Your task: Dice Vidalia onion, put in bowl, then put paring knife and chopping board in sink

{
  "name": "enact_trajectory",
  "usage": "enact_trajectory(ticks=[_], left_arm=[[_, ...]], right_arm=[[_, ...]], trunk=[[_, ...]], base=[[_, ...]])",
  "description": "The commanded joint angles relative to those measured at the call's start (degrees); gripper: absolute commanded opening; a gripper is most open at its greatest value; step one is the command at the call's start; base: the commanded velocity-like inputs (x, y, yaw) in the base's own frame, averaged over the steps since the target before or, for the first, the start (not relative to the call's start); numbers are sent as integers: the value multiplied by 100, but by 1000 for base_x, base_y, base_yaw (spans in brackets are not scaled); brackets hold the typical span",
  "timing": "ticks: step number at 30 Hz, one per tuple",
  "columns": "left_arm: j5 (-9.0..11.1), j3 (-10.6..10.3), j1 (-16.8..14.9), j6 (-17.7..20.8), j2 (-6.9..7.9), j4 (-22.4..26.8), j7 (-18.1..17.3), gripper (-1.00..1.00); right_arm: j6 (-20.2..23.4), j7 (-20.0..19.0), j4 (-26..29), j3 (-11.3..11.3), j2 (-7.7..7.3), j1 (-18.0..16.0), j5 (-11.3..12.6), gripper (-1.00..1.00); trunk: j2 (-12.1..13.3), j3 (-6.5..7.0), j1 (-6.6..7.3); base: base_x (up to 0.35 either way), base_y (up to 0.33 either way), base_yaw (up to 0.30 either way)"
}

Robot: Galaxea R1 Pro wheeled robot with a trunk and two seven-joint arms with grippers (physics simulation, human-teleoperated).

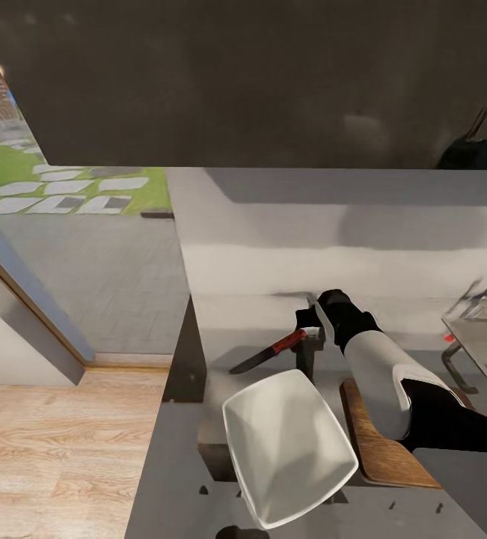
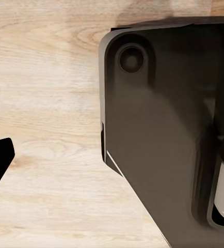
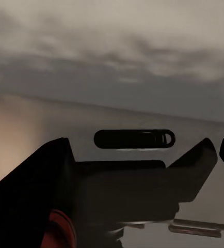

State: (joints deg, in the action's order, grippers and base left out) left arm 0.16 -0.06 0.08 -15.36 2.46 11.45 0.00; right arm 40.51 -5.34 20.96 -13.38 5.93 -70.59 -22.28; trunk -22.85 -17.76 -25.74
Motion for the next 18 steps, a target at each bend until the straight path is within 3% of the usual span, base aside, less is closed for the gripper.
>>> enact_trajectory(ticks=[1,18], left_arm=[[2,-2,1,-11,1,6,0,100],[3,-2,1,-11,4,6,0,100]], right_arm=[[45,-64,-15,-40,5,1,-66,100],[44,-64,-16,-33,13,1,-58,100]], trunk=[[-7,-10,-4],[-7,-10,-4]], base=[[0,0,0],[-111,33,0]])
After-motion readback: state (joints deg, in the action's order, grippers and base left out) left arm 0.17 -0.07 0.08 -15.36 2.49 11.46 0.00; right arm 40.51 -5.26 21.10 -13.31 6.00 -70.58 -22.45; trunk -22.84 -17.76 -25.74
